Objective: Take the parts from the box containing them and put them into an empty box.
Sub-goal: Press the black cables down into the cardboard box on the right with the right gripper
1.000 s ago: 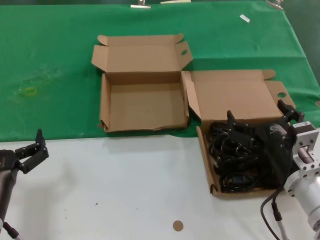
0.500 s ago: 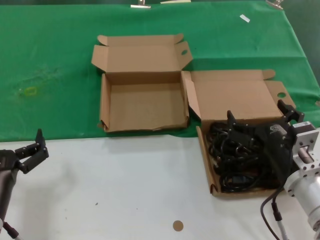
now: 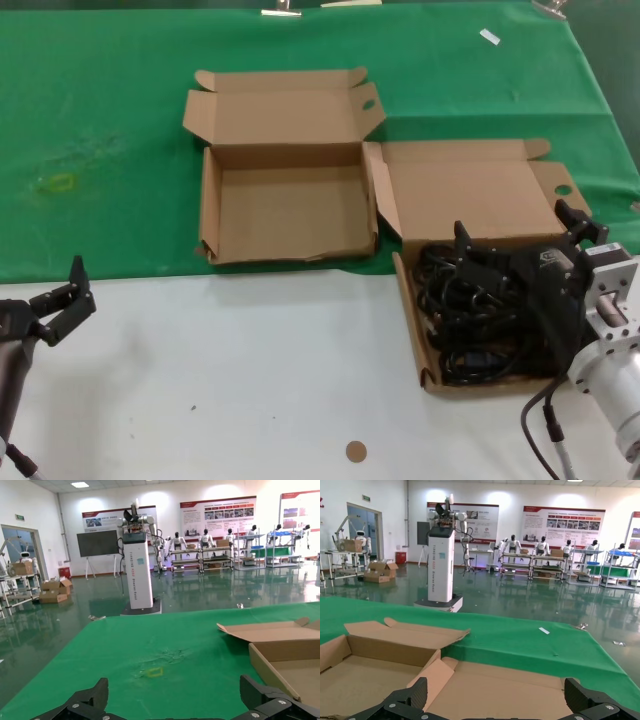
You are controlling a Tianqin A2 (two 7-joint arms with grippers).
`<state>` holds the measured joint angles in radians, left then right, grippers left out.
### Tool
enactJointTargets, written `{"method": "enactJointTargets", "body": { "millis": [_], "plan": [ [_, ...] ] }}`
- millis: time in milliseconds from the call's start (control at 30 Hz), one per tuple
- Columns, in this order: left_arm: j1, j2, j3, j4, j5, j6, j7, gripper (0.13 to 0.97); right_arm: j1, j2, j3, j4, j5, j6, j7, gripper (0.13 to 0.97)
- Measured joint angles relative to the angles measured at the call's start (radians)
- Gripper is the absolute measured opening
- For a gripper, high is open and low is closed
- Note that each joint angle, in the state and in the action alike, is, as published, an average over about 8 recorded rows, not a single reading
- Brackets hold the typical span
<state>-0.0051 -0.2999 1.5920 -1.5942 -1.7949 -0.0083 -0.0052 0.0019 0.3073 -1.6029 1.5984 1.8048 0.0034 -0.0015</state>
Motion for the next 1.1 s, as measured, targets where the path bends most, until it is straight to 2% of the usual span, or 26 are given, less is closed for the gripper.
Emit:
{"method": "enactJointTargets", "body": {
  "millis": [67,267,433,633,767,833,1033,1100],
  "plan": [
    [0.0,0.0,0.0,0.0,0.0,0.0,0.0,0.938,0.0,0.001,-0.001,0.001,0.0,0.001,0.0,0.966],
    [0.0,0.0,0.0,0.0,0.0,0.0,0.0,0.864,-0.003,0.021,-0.016,0.008,0.013,0.015,0.005,0.966],
    [0.0,0.0,0.0,0.0,0.0,0.0,0.0,0.796,0.0,0.096,-0.068,0.025,0.072,0.056,0.012,0.966],
    [0.0,0.0,0.0,0.0,0.0,0.0,0.0,0.667,0.017,0.28,-0.176,0.064,0.216,0.125,0.013,0.966],
    [0.0,0.0,0.0,0.0,0.0,0.0,0.0,0.667,0.04,0.434,-0.252,0.093,0.315,0.151,0.012,0.966],
    [0.0,0.0,0.0,0.0,0.0,0.0,0.0,0.611,0.058,0.514,-0.293,0.104,0.357,0.151,0.014,0.966],
    [0.0,0.0,0.0,0.0,0.0,0.0,0.0,0.442,0.146,0.739,-0.426,0.111,0.42,0.071,0.063,0.966],
    [0.0,0.0,0.0,0.0,0.0,0.0,0.0,0.42,0.185,0.801,-0.466,0.104,0.41,0.017,0.099,0.966]
  ]
}}
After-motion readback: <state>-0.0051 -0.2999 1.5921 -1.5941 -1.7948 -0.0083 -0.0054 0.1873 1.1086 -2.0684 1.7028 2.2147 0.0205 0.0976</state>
